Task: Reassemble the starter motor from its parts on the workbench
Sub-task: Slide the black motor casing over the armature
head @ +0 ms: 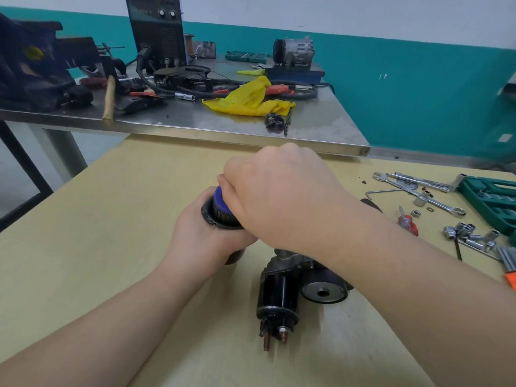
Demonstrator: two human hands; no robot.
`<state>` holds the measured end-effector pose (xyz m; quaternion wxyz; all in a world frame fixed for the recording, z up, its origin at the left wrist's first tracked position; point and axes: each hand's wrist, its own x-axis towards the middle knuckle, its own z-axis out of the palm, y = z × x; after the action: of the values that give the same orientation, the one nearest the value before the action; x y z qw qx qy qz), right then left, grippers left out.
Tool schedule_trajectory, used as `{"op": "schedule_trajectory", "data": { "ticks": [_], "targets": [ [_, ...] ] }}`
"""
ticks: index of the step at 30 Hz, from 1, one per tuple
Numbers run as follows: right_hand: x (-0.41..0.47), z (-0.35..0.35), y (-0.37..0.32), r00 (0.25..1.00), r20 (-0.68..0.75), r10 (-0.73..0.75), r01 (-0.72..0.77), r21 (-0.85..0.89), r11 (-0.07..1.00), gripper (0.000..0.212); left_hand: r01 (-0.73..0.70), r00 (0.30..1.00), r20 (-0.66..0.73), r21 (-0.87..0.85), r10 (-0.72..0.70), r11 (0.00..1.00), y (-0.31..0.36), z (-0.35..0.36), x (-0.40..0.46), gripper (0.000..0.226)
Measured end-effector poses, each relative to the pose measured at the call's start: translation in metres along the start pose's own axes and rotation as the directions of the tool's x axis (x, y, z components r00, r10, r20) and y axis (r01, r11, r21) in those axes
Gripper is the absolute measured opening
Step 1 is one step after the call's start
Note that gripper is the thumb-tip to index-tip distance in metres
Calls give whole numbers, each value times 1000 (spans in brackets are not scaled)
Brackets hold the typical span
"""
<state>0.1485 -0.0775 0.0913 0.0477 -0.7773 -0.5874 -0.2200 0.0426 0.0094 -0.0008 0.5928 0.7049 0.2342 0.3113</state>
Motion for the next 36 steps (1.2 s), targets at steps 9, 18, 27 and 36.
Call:
{"op": "schedule_trajectory", "data": {
  "ticks": [9, 18, 27, 36],
  "targets": [
    [1, -15, 5, 996, 90, -25, 21, 54, 998, 46, -72, 996, 49, 33, 70, 997, -11, -1, 0, 40],
    [-10, -33, 4, 985, 169, -33, 12, 124, 992, 47, -135, 990, 41, 84, 132, 987, -12, -1, 0, 45],
    [-4, -32, 7, 992, 123, -40, 26, 108, 994, 47, -123, 990, 67, 23, 122, 992, -11, -3, 1, 44],
    [6, -37, 9, 995, 78, -68, 61, 82, 995, 46, -132, 989, 64, -5, 132, 991, -13, -3, 4, 44]
  ]
}}
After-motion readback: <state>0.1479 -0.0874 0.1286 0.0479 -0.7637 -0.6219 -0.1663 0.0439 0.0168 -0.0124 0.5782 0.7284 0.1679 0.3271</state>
